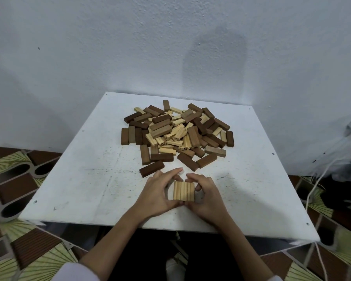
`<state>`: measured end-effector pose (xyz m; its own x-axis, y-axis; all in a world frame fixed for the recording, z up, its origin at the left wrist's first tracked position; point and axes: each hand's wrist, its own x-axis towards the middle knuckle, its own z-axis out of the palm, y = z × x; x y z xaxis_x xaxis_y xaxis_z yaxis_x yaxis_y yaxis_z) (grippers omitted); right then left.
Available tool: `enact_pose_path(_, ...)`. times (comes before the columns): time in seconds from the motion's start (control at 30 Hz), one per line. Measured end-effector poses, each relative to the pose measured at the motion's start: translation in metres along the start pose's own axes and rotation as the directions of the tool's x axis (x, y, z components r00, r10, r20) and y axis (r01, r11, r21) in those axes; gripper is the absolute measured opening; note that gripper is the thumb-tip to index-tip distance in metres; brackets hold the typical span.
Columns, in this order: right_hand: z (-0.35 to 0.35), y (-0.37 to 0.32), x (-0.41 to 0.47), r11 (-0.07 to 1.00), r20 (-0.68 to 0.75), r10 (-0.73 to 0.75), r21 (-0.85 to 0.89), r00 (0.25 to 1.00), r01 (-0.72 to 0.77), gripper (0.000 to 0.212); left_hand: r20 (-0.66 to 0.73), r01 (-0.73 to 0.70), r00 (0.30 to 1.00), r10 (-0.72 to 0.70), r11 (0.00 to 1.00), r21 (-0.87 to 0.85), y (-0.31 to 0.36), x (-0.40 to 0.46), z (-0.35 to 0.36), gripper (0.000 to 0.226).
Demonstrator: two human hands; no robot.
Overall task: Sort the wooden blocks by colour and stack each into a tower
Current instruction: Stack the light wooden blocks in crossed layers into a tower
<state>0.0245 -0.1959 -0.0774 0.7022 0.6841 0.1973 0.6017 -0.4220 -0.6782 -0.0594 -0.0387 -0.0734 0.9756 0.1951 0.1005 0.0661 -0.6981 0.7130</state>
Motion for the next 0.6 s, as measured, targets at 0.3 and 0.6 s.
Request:
enact_pose_path(0.3,-0.0004,-0.0006,-0.0011,1.000,-0.002,0.002,0.014,1.000,-0.002,0.069,-0.005,0.013,1.000,-0.013,1.000,-0.019,-0.0064,0.0014,0.0024,0.087)
enact_pose_path(0.6,-0.0028,-0.0036,-0.0010,1.000,0.026,0.014,0.010,1.000,-0.014,0.073,0.040,0.016,0.999,-0.015,1.000,-0.021,-0.0043,0.0015,0.0015,0.086)
